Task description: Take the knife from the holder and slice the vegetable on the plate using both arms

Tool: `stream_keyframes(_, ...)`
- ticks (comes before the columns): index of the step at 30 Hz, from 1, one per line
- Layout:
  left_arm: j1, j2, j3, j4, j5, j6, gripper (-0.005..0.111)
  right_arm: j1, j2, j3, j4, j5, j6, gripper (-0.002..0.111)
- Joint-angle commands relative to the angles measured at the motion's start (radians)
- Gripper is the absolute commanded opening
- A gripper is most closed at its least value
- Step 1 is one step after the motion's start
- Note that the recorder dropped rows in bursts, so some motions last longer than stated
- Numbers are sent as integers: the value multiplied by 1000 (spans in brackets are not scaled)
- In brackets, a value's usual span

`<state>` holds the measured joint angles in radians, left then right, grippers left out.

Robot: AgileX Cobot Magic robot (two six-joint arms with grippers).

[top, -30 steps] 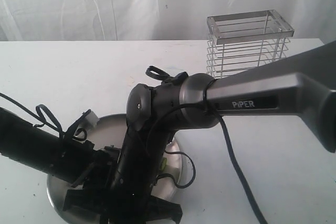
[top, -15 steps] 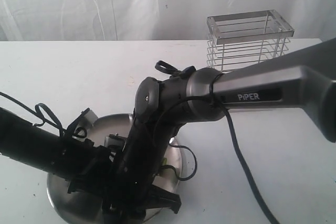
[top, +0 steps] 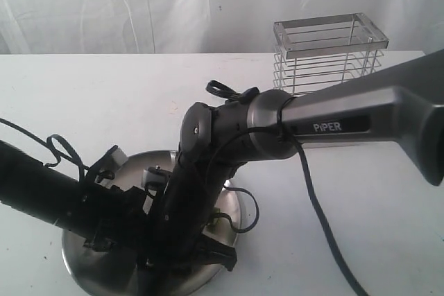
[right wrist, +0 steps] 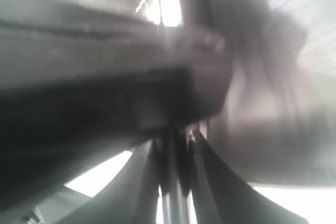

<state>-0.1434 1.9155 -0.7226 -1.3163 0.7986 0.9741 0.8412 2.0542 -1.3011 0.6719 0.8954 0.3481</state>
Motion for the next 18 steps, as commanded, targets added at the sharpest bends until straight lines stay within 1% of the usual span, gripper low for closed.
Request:
stream_keyframes(1, -8, 38, 34, 359, -98, -167, 0, -26, -3, -4, -18, -35, 35, 0)
stream_keyframes(4, -8, -11, 34, 335, -89, -163, 0, -26, -10, -4, -18, -26, 12, 0)
stream_keyframes(9, 5, -173, 11, 313, -149, -175, 0, -26, -32, -4, -65, -64, 12, 0)
stream_keyframes(15, 70, -286, -30, 327, -148, -175, 0, -26, -43, -4, -69, -105, 12, 0)
stream_keyframes(18, 101, -334, -30, 330, -154, -175, 0, -26, -52, -4, -73, -109, 10, 0)
